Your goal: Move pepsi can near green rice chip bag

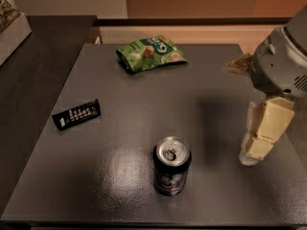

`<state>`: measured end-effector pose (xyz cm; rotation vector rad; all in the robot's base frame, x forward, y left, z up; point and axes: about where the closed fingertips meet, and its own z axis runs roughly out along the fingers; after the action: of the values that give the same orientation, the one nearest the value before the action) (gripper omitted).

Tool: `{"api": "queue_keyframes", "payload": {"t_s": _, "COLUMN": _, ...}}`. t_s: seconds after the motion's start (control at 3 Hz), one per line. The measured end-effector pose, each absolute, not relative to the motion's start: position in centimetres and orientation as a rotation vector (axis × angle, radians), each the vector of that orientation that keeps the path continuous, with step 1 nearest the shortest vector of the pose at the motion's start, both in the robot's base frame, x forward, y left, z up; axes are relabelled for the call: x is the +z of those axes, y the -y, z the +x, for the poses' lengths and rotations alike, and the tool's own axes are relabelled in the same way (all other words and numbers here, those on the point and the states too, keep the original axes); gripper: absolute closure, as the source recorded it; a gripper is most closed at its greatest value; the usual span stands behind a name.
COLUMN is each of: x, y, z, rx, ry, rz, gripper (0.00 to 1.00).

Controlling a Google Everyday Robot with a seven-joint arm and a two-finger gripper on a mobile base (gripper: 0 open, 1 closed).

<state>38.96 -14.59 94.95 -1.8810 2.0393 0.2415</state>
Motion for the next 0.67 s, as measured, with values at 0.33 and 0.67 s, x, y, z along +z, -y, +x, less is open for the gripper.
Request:
{"api": "queue_keyframes", "payload": {"t_s": 0.33, "x": 93.5, "y": 11.5, "z": 36.6, "rx": 0.353, "ry": -1.937, "rz": -1.933, "gripper": 0.00}}
{"api": "queue_keyframes", "payload": {"t_s": 0.67, "x": 91.9, "y": 8.6, "z": 35.2, "rx": 0.446, "ry": -1.858, "rz": -1.954, "gripper": 0.00}}
